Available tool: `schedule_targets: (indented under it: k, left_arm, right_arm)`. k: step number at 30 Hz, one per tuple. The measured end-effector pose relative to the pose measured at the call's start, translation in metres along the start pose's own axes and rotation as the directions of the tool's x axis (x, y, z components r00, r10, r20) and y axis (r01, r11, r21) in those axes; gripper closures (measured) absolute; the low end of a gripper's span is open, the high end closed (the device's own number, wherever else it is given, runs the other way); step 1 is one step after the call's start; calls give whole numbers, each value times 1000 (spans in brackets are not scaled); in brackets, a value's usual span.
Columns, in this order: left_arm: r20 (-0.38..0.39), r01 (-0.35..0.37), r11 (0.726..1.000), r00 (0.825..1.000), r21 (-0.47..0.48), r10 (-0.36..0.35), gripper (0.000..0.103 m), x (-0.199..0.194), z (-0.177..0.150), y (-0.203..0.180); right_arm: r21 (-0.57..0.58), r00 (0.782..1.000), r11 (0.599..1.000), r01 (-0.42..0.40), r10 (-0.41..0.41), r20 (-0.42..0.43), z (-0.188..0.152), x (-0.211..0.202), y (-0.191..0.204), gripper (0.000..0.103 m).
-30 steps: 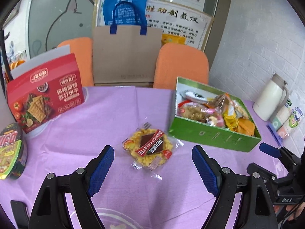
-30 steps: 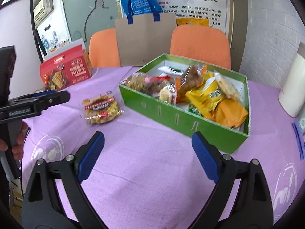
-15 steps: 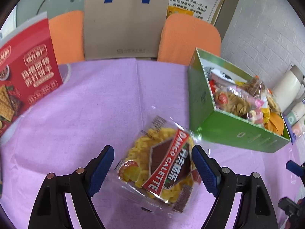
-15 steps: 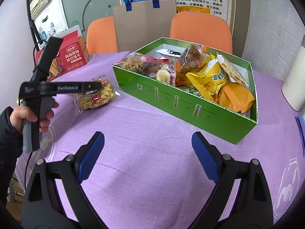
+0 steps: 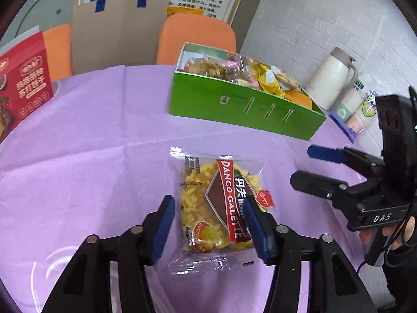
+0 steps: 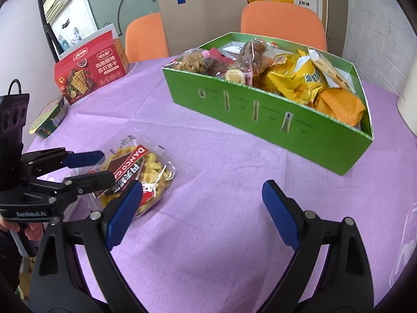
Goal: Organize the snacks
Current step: 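Grasp the yellow Danco Galette packet with the left tool, then close the right tool on the same Danco Galette packet beside the left tool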
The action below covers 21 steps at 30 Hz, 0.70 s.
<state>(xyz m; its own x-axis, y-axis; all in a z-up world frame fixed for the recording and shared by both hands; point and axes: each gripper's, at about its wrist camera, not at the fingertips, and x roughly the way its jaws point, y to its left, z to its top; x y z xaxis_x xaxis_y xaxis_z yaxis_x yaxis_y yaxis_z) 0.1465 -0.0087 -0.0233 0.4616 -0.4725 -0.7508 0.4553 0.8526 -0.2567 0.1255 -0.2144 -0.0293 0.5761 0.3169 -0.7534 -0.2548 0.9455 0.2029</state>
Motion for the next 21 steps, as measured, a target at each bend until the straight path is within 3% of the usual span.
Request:
schedule_targets:
  k: [3, 8, 14, 17, 21]
  left_arm:
    - [22, 11, 998, 1000, -54, -10, 39, -9, 5, 12]
    - [-35, 47, 996, 998, -79, -50, 40, 9, 13, 14]
    - [-69, 75, 992, 994, -97, -82, 40, 16, 6, 14]
    - [-77, 73, 993, 994, -96, -81, 48, 17, 5, 14]
    - [-76, 59, 992, 995, -115, -68, 48, 18, 2, 21]
  right_arm:
    - [7, 998, 999, -53, 53, -21, -7, 2, 4, 10]
    - [13, 990, 991, -132, 132, -49, -14, 13, 22, 11]
    - [26, 984, 985, -170, 171, -51, -12, 21, 32, 21]
    - [34, 981, 982, -185, 186, -58, -11, 25, 35, 34]
    - [78, 974, 974, -212, 217, -61, -13, 33, 33, 36]
